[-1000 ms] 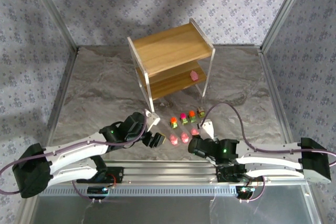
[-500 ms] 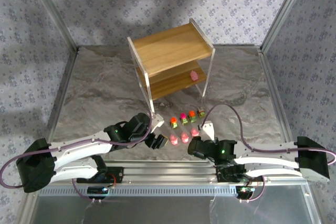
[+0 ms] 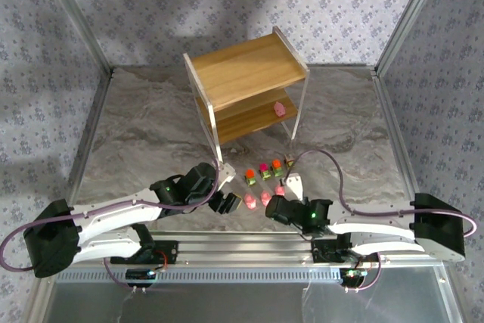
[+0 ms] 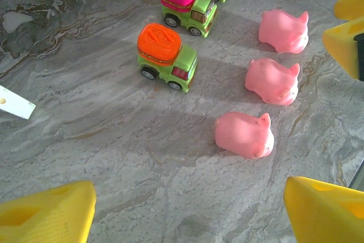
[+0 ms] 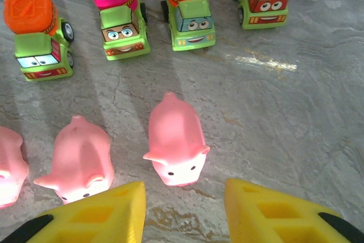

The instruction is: Place and organize the plastic toys onto the shelf

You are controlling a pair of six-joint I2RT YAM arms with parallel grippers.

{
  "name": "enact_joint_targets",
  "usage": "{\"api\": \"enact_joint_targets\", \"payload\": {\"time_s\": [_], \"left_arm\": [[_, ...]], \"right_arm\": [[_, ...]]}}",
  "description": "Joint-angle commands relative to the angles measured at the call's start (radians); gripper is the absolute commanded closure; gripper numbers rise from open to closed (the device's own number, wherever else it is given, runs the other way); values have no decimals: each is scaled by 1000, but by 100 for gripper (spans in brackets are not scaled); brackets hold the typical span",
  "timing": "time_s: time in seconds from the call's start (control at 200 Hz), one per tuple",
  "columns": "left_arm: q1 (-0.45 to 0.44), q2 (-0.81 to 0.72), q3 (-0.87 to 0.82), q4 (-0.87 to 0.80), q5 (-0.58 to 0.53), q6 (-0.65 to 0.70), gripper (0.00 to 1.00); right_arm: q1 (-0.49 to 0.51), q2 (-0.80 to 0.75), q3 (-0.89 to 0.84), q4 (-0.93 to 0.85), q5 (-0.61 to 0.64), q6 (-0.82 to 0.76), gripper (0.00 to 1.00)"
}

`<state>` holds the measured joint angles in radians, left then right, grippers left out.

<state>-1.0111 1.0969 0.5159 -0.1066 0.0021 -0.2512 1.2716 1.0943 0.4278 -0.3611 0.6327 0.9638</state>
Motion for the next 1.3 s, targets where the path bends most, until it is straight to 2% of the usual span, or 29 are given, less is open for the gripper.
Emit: {"api": "enact_joint_targets", "payload": {"time_s": [0.0,0.625,1.294], "left_arm": [[-8,3,35,-2,-19,15,14],[-7,-5,35,-10,-28,15,14],[-7,-6,35,-15,-33,16,14]], "right_arm": [[-13,25,-11,44,-12,-22,57],[-103,95,-6,81,-55,-45,53],[-132,165,11,134,-76,-63,51]]}}
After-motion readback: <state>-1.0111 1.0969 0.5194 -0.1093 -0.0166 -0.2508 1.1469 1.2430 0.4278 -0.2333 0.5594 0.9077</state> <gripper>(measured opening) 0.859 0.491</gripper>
